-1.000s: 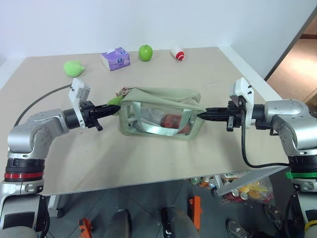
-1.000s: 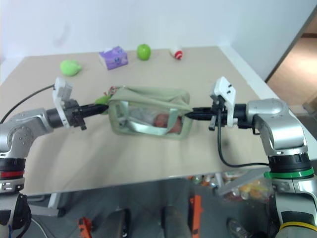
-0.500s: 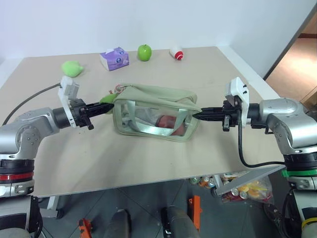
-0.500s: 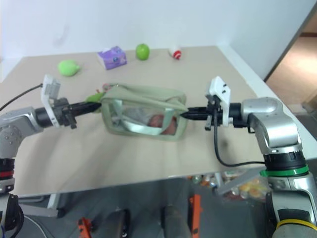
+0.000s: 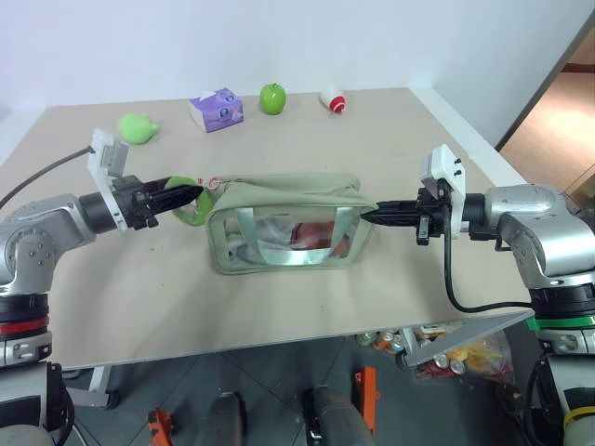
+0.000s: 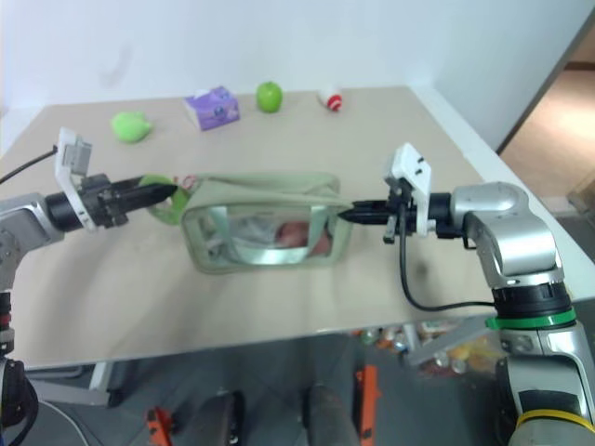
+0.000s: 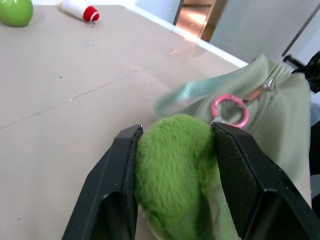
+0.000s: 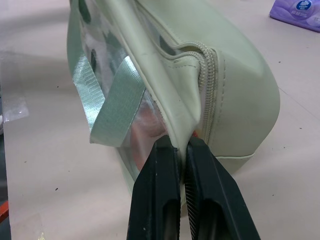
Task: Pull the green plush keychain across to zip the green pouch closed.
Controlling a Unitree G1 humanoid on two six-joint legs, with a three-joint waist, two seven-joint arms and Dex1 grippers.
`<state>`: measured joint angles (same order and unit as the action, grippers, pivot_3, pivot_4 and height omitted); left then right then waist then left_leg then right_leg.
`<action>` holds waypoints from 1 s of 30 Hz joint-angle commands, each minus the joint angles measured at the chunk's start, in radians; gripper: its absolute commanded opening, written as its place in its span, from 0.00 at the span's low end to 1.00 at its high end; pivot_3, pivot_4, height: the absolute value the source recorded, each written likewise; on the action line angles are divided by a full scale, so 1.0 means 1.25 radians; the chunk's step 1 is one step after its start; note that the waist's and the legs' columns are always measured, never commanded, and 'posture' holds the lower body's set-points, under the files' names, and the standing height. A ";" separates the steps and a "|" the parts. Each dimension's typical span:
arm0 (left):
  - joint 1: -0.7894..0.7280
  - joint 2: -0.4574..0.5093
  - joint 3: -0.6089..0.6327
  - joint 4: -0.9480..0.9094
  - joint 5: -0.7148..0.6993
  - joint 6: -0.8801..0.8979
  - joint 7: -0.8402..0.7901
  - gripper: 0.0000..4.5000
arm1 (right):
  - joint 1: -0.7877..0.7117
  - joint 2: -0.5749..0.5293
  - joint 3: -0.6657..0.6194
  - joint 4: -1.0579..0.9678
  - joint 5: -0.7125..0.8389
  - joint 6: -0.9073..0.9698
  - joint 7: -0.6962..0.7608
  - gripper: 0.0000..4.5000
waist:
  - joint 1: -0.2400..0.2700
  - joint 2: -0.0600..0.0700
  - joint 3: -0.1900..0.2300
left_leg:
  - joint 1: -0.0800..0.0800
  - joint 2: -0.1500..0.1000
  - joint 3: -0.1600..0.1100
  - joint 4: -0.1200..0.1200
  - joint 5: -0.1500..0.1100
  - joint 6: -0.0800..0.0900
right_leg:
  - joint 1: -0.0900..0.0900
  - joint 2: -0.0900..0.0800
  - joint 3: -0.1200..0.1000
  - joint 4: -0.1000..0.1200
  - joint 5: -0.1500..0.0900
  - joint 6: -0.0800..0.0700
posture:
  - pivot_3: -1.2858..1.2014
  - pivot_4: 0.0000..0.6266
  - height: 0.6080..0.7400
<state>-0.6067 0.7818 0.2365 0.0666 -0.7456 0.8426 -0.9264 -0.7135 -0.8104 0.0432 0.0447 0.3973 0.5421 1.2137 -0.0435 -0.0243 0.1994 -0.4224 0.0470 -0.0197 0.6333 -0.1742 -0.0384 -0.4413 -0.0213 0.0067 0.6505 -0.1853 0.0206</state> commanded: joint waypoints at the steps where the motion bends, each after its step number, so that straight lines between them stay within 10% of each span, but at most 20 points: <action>1: -0.002 0.016 0.008 -0.026 0.006 -0.015 -0.012 0.45 | -0.007 -0.014 -0.018 -0.004 -0.003 -0.001 -0.006 0.00 | 0.000 0.000 0.000 | 0.000 0.000 0.000 0.000 0.000 0.000 | 0.000 0.000 0.000 0.000 0.000 0.000 | 0.52 0.24 1.00; 10: 0.010 0.008 0.009 -0.045 -0.001 -0.019 -0.028 0.45 | -0.006 -0.013 -0.021 -0.005 -0.004 0.000 -0.010 0.00 | 0.000 0.000 0.000 | 0.000 0.000 0.000 0.000 0.000 0.000 | 0.000 0.000 0.000 0.000 0.000 0.000 | 0.52 0.24 1.00; 16: 0.001 0.011 0.023 -0.041 -0.024 -0.005 -0.034 0.01 | -0.005 -0.013 -0.019 -0.004 -0.005 -0.003 -0.011 0.00 | 0.000 0.000 0.000 | 0.000 0.000 0.000 0.000 0.000 0.000 | 0.000 0.000 0.000 0.000 0.000 0.000 | 0.52 0.24 1.00; 30: -0.240 0.055 -0.082 0.000 0.091 -0.110 -0.110 0.01 | -0.016 -0.007 -0.007 0.017 -0.017 -0.019 0.001 0.00 | 0.004 -0.001 0.001 | -0.001 0.000 0.000 0.001 0.000 0.000 | 0.000 0.000 0.000 -0.001 0.000 0.000 | 0.52 0.24 1.00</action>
<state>-0.8555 0.8462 0.1496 0.0725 -0.6553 0.7455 -1.0428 -0.7171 -0.8122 0.0419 0.0647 0.3851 0.5257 1.2160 -0.0380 -0.0256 0.2000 -0.4232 0.0463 -0.0193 0.6341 -0.1742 -0.0385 -0.4409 -0.0213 0.0078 0.6495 -0.1851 0.0210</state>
